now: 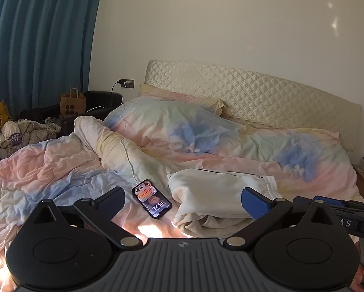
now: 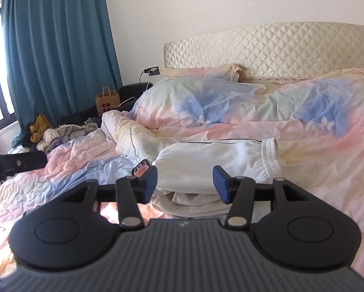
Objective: Fold clothes
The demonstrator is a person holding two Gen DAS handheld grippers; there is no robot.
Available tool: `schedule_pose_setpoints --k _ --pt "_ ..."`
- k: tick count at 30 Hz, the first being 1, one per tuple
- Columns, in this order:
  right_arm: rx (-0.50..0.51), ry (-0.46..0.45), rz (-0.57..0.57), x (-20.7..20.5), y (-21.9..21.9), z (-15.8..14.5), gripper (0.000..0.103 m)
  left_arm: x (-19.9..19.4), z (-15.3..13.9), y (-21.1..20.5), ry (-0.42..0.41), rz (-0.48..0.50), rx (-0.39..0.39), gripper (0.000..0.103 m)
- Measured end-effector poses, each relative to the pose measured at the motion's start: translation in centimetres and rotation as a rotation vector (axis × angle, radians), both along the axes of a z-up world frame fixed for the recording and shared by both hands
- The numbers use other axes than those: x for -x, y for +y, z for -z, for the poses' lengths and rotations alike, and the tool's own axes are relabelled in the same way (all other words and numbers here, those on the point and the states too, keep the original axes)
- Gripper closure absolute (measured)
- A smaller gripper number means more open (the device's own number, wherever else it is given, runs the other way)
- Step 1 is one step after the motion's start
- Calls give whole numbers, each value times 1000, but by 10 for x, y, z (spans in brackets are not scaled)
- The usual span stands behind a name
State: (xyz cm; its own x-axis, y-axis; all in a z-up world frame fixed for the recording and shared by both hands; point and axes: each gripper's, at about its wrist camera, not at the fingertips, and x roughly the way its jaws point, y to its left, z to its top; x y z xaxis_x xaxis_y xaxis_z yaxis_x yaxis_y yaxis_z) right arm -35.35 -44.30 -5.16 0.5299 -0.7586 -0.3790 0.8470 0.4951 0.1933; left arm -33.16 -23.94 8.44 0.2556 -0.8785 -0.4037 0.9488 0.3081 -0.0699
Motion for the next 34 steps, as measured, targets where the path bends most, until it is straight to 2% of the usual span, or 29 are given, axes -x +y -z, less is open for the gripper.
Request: schedule_pose_setpoints --k 1,3,6,15,34 --pt "3 6 -1 -2 3 1 30 2 2 2 -6 -1 -5 0" --pt "8 18 -3 -7 9 2 21 5 7 4 -19 0 -17 0" --pt "15 36 -6 -13 19 5 13 6 12 4 -24 -3 -32 0" --pt "7 66 30 -18 25 9 13 0 15 1 -27 -29 -41 0" --pt "-2 114 95 -22 20 10 13 0 20 -3 -36 -23 -57 0"
